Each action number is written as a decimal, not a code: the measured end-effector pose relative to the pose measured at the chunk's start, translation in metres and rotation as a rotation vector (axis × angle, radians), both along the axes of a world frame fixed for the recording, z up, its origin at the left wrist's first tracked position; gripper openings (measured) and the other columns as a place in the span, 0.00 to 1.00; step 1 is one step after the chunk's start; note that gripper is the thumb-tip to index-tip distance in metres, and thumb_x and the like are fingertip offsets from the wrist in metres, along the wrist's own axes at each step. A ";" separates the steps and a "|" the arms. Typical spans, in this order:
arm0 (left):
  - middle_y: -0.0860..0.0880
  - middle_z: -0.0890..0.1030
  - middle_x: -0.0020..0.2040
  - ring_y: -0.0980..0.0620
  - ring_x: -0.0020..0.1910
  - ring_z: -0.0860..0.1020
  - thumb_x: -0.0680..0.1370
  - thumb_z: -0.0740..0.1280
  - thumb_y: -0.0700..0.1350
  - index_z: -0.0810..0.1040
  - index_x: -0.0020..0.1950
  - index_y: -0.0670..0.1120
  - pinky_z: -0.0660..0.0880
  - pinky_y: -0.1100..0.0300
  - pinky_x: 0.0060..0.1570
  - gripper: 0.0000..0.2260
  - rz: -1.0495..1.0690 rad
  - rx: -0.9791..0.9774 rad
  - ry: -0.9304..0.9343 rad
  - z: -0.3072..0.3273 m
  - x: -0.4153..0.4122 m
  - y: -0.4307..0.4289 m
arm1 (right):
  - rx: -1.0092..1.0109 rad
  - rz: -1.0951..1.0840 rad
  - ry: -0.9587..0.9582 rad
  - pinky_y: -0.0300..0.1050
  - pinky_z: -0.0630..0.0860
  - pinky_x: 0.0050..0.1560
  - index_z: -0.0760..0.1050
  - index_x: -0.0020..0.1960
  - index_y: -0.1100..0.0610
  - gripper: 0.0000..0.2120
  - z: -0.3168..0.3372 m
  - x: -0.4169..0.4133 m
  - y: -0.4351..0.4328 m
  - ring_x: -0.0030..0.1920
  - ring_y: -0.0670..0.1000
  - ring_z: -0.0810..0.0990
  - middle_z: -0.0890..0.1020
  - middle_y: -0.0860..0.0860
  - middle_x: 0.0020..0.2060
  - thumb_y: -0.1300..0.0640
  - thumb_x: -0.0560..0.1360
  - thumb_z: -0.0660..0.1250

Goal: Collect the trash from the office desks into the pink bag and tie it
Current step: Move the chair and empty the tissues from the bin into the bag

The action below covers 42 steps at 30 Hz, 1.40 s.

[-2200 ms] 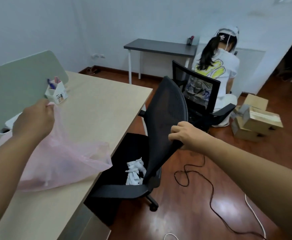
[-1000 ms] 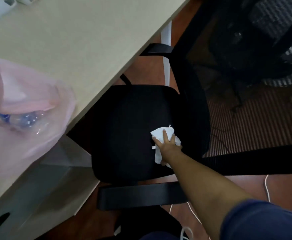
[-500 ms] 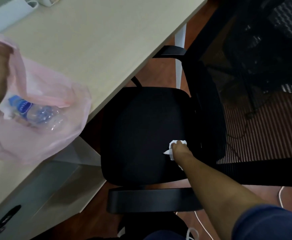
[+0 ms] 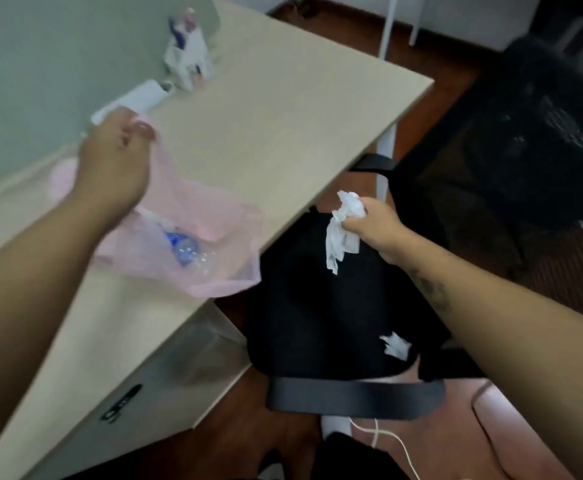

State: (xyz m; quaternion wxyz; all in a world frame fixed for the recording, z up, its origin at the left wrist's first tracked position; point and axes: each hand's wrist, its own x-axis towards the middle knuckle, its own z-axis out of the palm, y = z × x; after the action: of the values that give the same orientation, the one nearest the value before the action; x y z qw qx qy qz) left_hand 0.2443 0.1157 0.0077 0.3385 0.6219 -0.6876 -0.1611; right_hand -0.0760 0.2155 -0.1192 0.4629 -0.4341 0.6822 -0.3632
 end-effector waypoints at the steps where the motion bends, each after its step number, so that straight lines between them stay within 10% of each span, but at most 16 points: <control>1: 0.50 0.72 0.34 0.49 0.41 0.71 0.83 0.57 0.47 0.74 0.50 0.52 0.61 0.58 0.37 0.07 0.009 -0.024 -0.032 0.007 0.002 0.003 | -0.069 0.015 -0.045 0.43 0.77 0.43 0.77 0.44 0.60 0.02 0.016 0.017 -0.008 0.40 0.48 0.80 0.81 0.52 0.39 0.61 0.72 0.66; 10: 0.45 0.76 0.44 0.49 0.43 0.72 0.83 0.57 0.47 0.77 0.53 0.42 0.61 0.60 0.37 0.12 0.159 -0.060 -0.009 0.047 0.030 0.001 | -0.659 0.195 0.008 0.26 0.65 0.39 0.67 0.39 0.47 0.19 0.092 0.186 -0.029 0.41 0.33 0.71 0.68 0.41 0.41 0.66 0.66 0.73; 13: 0.46 0.74 0.41 0.48 0.38 0.70 0.83 0.57 0.46 0.75 0.50 0.40 0.61 0.58 0.34 0.12 0.173 -0.046 -0.009 0.053 0.041 0.003 | -0.693 0.362 -0.026 0.35 0.68 0.39 0.68 0.37 0.46 0.17 0.080 0.225 -0.041 0.39 0.38 0.71 0.71 0.43 0.41 0.65 0.67 0.71; 17: 0.50 0.69 0.34 0.52 0.32 0.66 0.81 0.58 0.46 0.71 0.43 0.41 0.62 0.65 0.29 0.11 0.196 0.009 0.012 0.051 0.057 0.010 | -0.360 0.765 0.192 0.47 0.71 0.59 0.79 0.59 0.48 0.14 0.051 0.249 -0.076 0.57 0.55 0.75 0.77 0.53 0.60 0.60 0.77 0.62; 27: 0.51 0.69 0.36 0.50 0.35 0.66 0.81 0.57 0.48 0.70 0.43 0.43 0.63 0.56 0.34 0.11 0.273 0.064 0.122 0.054 0.064 0.017 | -0.626 0.785 0.208 0.52 0.73 0.39 0.74 0.38 0.61 0.06 0.046 0.271 -0.049 0.36 0.54 0.70 0.75 0.53 0.34 0.66 0.73 0.64; 31: 0.49 0.70 0.37 0.50 0.35 0.66 0.81 0.58 0.48 0.71 0.46 0.39 0.64 0.56 0.35 0.12 0.266 0.046 0.116 0.058 0.064 0.017 | -0.406 1.045 0.442 0.45 0.68 0.59 0.74 0.65 0.56 0.16 0.039 0.273 -0.058 0.62 0.54 0.72 0.73 0.54 0.65 0.62 0.78 0.60; 33: 0.48 0.70 0.39 0.50 0.36 0.66 0.81 0.58 0.48 0.71 0.48 0.39 0.64 0.56 0.36 0.13 0.263 0.059 0.101 0.055 0.064 0.018 | -0.349 0.982 0.455 0.48 0.66 0.68 0.71 0.70 0.51 0.20 0.028 0.261 -0.063 0.72 0.53 0.65 0.68 0.52 0.72 0.60 0.79 0.60; 42: 0.50 0.69 0.35 0.48 0.34 0.65 0.81 0.57 0.47 0.70 0.44 0.45 0.63 0.56 0.33 0.09 0.164 0.156 0.029 0.015 0.034 0.022 | -0.539 0.287 0.525 0.49 0.76 0.47 0.79 0.56 0.56 0.12 -0.003 0.144 -0.044 0.52 0.54 0.75 0.77 0.53 0.51 0.53 0.74 0.67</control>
State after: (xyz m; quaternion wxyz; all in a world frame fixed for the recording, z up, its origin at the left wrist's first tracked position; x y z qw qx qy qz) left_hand 0.2785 0.1374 0.0224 0.3111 0.6982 -0.6146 -0.1950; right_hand 0.0678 0.1718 -0.1224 0.1883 -0.7086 0.5903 -0.3375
